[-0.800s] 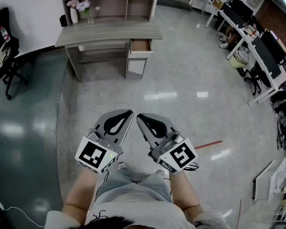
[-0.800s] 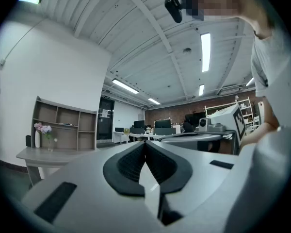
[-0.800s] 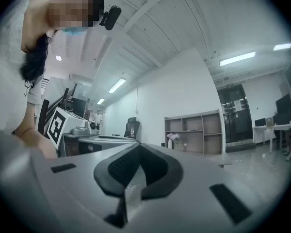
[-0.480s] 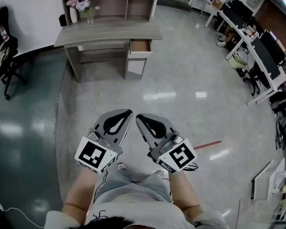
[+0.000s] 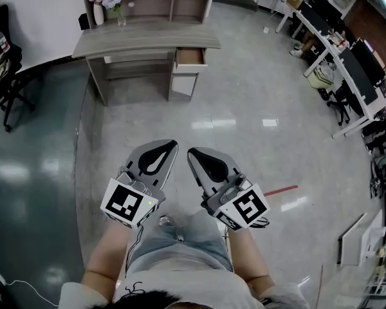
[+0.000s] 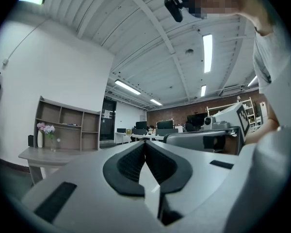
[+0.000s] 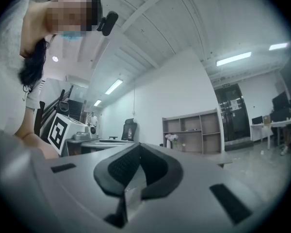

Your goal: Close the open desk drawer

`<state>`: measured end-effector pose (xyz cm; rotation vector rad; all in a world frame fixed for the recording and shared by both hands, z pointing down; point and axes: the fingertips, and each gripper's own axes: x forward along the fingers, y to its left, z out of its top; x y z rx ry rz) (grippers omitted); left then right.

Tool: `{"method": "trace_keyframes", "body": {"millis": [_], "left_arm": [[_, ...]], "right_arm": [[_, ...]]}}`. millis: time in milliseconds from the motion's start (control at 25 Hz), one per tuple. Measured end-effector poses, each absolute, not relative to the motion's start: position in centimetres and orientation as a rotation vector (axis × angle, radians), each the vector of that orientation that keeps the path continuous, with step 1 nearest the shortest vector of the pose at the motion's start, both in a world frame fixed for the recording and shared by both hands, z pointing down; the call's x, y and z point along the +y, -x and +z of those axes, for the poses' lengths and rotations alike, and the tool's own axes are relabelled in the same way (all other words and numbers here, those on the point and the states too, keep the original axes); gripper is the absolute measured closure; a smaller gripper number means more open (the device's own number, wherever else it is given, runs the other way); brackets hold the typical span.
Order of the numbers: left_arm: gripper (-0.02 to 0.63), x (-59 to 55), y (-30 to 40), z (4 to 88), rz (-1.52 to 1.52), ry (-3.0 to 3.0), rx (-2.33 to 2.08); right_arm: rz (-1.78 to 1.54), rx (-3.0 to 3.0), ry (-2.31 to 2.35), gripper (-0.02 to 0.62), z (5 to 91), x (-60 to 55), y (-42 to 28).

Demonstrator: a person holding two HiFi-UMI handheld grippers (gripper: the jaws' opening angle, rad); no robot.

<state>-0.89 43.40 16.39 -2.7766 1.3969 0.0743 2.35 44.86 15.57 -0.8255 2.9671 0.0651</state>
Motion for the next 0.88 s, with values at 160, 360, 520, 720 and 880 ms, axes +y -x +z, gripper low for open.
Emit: {"method": "trace_keyframes", "body": {"millis": [160, 360, 520, 720, 880], "left_arm": [[0.595, 42.3, 1.0, 16.3, 0.087, 2.778, 1.39], [0.595, 39.8, 1.0, 16.3, 0.103, 2.781, 1.412], [0.595, 37.2, 1.9, 16.6, 0.083, 2.778, 1.432], [0.595, 32.7, 2.5, 16.7, 0.073, 2.77, 1.453], [0.595, 28.3, 2.2, 16.3, 0.065, 2.772, 1.452]], "right_arm": [[0.031, 2.973, 0.808, 0.586, 15.4, 44.1, -2.5], [0.06, 3.005, 0.758, 0.586, 15.5, 42.0, -2.1], [0.071, 3.003, 0.727, 0.586, 15.3, 39.1, -1.0], [0.071, 3.008, 0.701, 0.586, 15.4, 34.5, -0.2], [0.058, 3.012, 0.688, 0.586, 15.0, 30.0, -0.3]]}}
